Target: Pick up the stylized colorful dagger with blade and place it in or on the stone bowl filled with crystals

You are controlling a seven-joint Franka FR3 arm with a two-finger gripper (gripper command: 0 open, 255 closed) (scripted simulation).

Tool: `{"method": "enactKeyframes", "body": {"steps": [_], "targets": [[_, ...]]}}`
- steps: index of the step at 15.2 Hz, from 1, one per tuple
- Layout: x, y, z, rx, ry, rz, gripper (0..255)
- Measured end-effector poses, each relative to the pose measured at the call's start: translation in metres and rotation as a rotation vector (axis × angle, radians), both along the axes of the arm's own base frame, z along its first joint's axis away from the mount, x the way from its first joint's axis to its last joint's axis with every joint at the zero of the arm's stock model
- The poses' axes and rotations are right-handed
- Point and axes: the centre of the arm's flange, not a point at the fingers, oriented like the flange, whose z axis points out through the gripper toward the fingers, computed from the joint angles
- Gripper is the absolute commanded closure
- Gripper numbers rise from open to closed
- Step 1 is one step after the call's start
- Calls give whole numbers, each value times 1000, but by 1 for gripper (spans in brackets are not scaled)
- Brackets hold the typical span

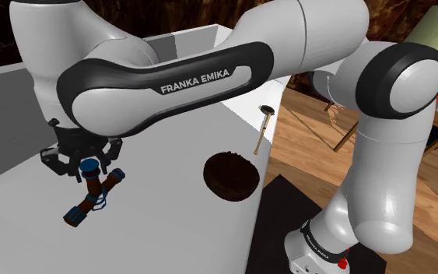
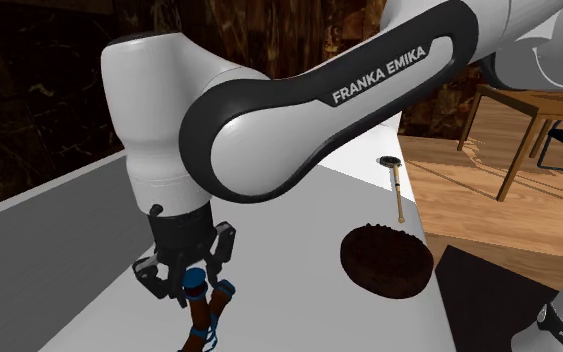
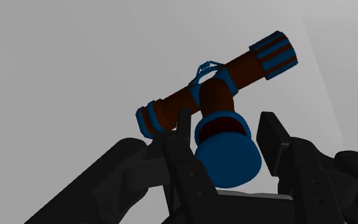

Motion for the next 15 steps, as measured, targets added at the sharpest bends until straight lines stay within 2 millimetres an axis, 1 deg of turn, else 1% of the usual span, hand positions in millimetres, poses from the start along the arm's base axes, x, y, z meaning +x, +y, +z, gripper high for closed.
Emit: {"method": "enactKeyframes", "body": {"steps": [10, 15], "targets": [[-3, -2, 51, 0, 0, 0, 255], [-1, 0, 78, 0, 0, 0, 255]]}}
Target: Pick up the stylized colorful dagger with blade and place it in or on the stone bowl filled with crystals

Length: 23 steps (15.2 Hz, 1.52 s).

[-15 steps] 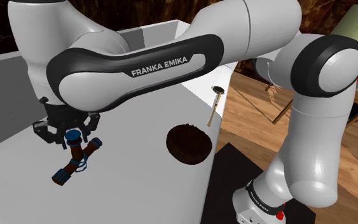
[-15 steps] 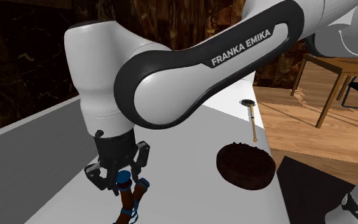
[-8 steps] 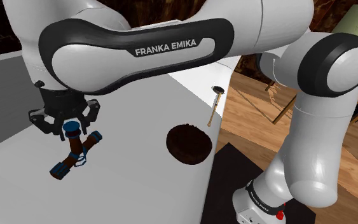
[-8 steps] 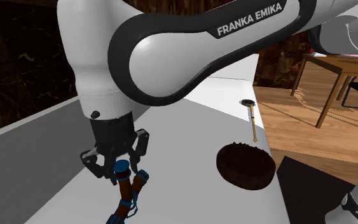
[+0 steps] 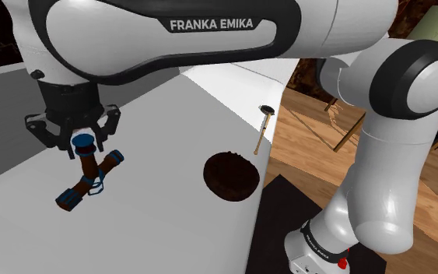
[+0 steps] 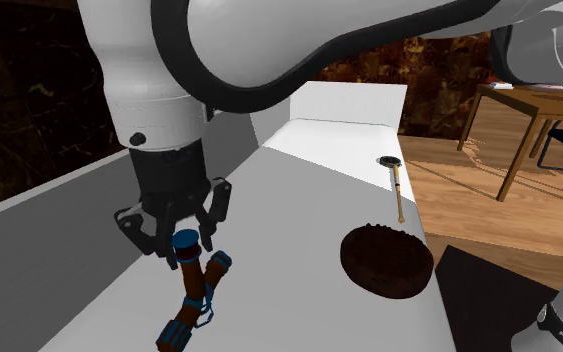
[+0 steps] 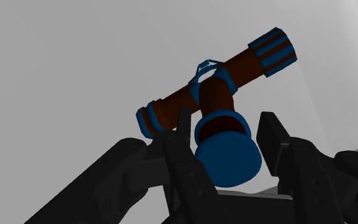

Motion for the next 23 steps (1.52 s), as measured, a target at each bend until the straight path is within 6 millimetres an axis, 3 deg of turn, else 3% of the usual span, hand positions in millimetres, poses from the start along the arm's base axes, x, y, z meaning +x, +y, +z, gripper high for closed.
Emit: {"method": "enactKeyframes", "body": {"steps": [14, 16, 23], "targets": [[0, 0, 72, 0, 0, 0, 255], [-5, -13, 76, 0, 0, 0, 255], [-44, -94, 100, -1, -1, 0, 255]]}}
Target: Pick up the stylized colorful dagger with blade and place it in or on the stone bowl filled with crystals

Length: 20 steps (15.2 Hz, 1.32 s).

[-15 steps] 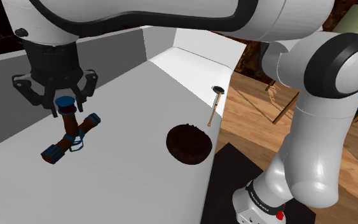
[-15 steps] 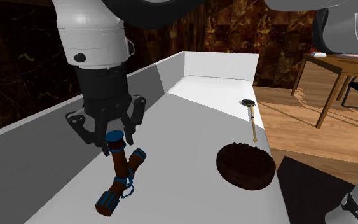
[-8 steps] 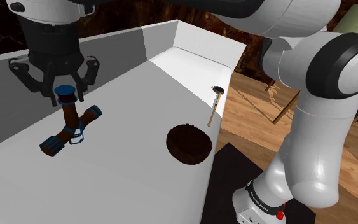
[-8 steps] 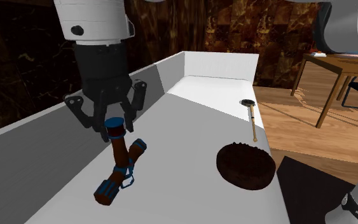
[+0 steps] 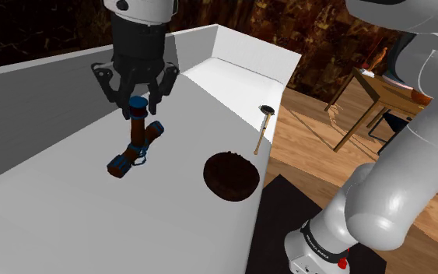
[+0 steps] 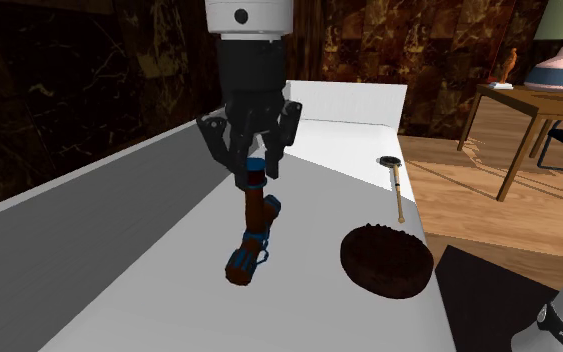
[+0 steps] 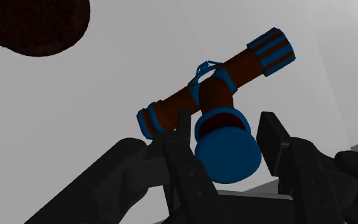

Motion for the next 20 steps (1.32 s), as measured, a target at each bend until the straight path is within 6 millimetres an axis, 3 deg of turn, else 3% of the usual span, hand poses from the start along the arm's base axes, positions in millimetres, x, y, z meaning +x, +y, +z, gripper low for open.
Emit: {"method": "enactKeyframes", "body": {"steps": [20], "targets": [[-108, -240, 46, 1, 1, -2, 255]]}}
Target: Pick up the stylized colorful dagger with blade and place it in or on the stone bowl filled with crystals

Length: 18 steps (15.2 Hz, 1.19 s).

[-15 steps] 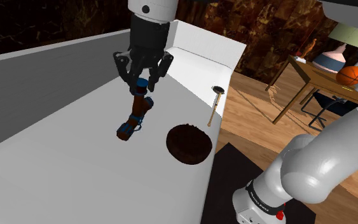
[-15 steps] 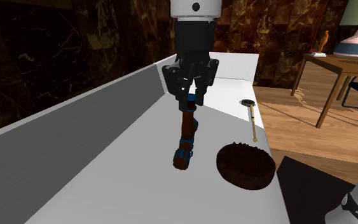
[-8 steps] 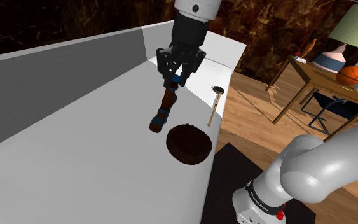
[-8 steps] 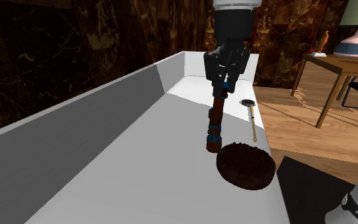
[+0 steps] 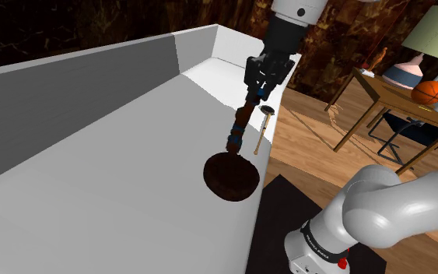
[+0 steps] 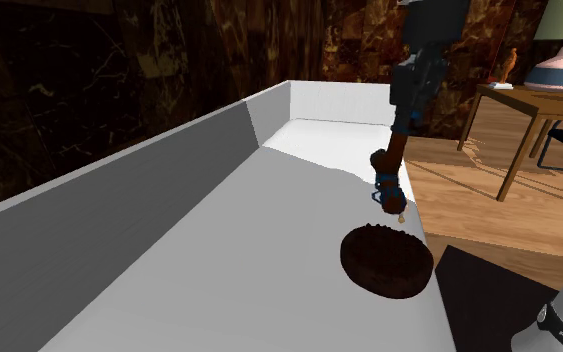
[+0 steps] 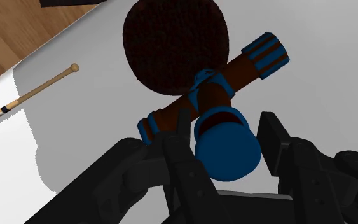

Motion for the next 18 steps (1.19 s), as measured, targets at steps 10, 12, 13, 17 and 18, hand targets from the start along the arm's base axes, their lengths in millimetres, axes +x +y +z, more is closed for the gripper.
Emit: {"method": "enactKeyframes", "body": {"steps": [10, 12, 13, 17, 18], "targets": [[-21, -39, -23, 0, 1, 1, 255], [-20, -41, -32, 0, 1, 1, 255], [-20, -41, -37, 0, 1, 1, 255], [-19, -41, -58, 0, 1, 1, 255], [-21, -40, -63, 0, 1, 1, 255]]}}
